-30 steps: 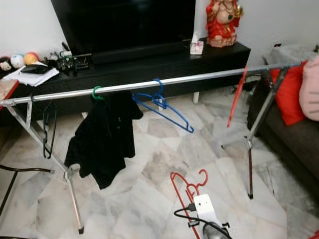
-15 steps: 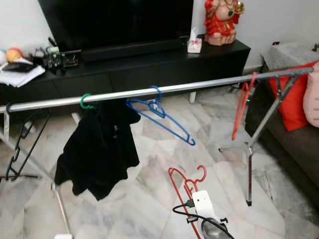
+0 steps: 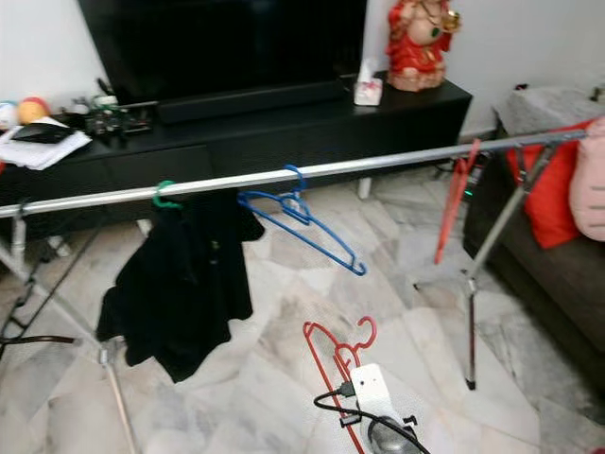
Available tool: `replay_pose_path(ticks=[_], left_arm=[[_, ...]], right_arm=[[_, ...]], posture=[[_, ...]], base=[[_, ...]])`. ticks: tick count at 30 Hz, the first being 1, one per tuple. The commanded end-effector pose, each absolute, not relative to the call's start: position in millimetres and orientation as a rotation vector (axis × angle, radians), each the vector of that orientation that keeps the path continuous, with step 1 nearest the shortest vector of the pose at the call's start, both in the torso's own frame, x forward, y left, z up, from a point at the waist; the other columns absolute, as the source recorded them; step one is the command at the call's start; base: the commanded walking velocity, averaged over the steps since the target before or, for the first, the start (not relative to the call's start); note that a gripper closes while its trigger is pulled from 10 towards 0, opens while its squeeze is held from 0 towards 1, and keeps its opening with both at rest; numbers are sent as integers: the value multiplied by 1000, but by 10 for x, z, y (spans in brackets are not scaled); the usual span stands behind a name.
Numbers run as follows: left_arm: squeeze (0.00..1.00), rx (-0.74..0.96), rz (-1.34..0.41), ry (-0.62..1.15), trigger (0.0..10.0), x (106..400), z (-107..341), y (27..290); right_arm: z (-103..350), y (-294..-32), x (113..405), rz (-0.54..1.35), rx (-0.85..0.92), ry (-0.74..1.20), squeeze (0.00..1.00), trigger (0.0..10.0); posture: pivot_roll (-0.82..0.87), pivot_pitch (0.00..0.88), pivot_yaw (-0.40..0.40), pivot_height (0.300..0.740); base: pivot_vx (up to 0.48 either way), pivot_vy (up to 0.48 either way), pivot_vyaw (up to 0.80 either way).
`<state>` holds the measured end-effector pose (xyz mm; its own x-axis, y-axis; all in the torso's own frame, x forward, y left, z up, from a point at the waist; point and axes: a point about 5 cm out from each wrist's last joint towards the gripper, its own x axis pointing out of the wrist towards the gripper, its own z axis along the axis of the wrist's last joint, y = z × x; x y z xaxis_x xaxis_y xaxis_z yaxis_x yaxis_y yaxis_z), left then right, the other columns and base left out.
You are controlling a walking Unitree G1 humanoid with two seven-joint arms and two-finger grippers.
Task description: Hang hanger
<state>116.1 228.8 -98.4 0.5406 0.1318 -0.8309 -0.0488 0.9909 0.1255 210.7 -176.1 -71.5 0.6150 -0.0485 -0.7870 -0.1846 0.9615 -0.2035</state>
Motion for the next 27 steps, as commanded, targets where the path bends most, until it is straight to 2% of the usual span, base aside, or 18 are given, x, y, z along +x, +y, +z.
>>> replay_pose_path(ticks=[1,10,18,27], left_arm=[[0,111,102,1015,10000,1085,-996,2327],[0,119,98,1018,10000,1052,-1005,2317],[0,101,117,1019,10000,1031,-1014,2305],[0,103,114,1011,10000,1069,-1009,2282]], right_arm=[[-710,-1722,2122,79,-262,902,0,10000],[-704,-1722,2132,79,-263,899,0,10000],[-702,-1724,2135,78,-264,899,0,10000],[-526,-1729,2394,-6,-264,770,0,10000]], posture=[[-85,0,44,740],[-85,0,44,740],[-85,0,42,740],[-80,0,41,740]], base=[[0,-368,0],[0,-352,0],[0,0,0],[0,0,0]])
